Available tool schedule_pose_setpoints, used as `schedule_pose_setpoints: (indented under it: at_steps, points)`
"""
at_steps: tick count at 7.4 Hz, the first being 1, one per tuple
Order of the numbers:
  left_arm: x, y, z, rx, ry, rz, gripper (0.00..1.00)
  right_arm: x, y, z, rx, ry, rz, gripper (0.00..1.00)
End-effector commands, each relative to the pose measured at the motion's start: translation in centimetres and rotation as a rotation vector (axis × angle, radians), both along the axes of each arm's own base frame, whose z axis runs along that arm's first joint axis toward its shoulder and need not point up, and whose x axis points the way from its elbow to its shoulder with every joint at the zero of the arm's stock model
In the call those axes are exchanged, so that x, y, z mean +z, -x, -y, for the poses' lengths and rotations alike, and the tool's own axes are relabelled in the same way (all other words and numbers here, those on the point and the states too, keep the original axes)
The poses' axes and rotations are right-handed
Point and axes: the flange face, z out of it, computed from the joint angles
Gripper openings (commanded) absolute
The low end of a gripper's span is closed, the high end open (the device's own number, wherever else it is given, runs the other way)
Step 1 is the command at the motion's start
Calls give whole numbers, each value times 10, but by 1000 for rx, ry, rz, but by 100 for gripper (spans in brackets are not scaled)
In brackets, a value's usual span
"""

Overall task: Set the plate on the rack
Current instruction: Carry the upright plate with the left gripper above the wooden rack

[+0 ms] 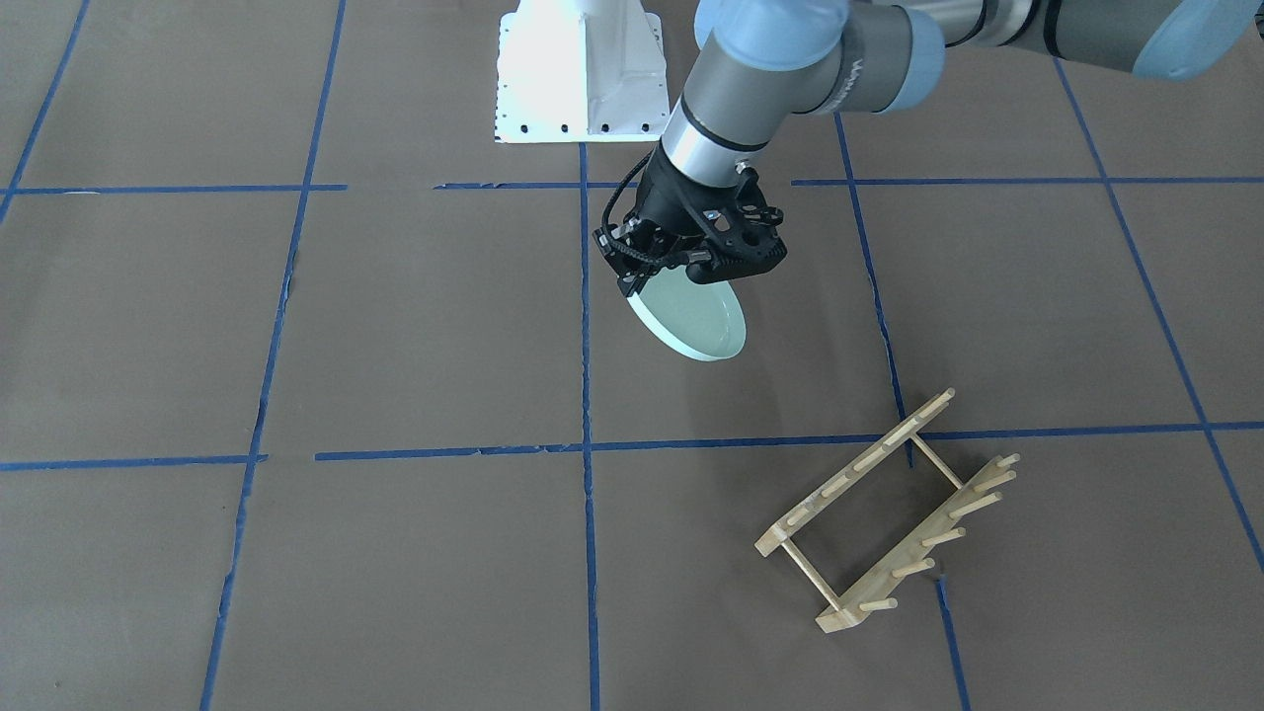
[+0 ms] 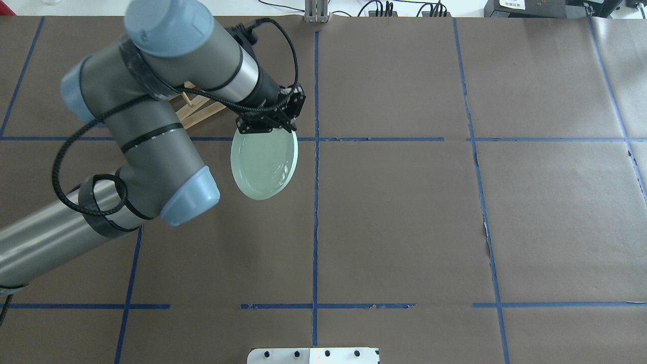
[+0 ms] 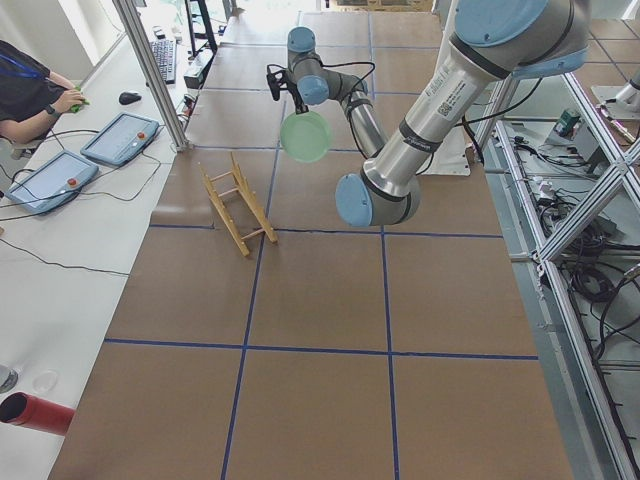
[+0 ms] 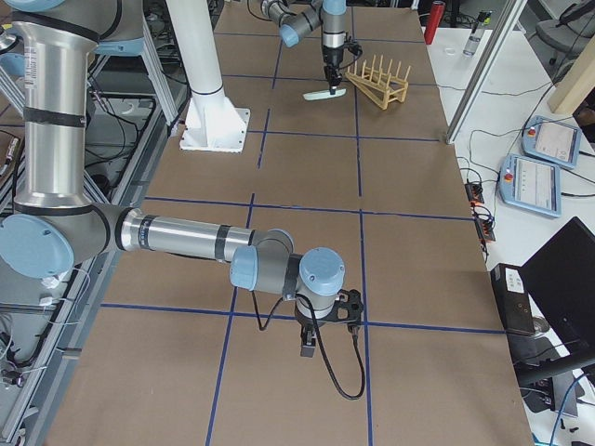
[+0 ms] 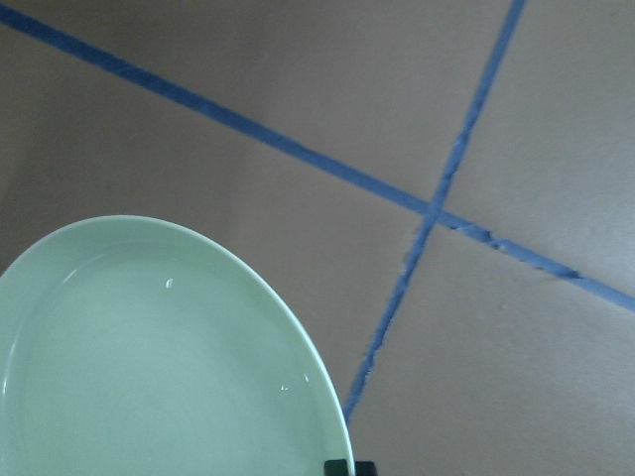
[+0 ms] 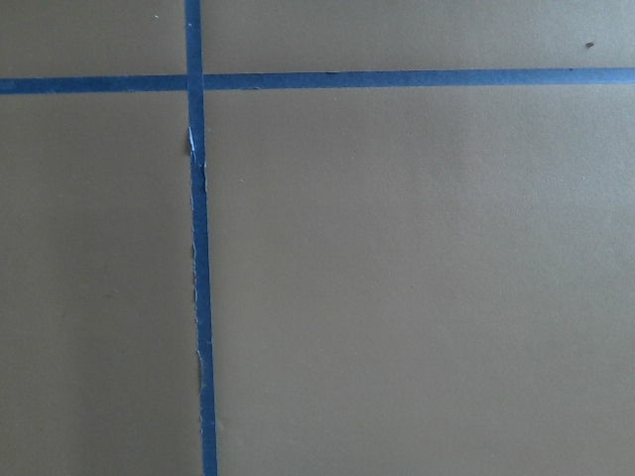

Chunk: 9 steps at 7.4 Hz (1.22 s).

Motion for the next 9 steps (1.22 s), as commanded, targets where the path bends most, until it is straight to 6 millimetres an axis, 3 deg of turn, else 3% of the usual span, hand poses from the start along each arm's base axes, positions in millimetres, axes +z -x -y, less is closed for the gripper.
schedule_pose_setpoints:
  at_steps: [1,3,7,9]
  points:
    - [-24,105,33,-76,-109,-249,0,0,1,0,-1,1,0,100]
    - [0,175,52,-95,-157,-354,0,0,0,0,0,0,0,100]
    - [43,223,107,-273,-85,-439,0,0,0,0,0,1,0,100]
    - [80,237,110,-398,-124,-601,0,0,1,0,-1,-1,0,100]
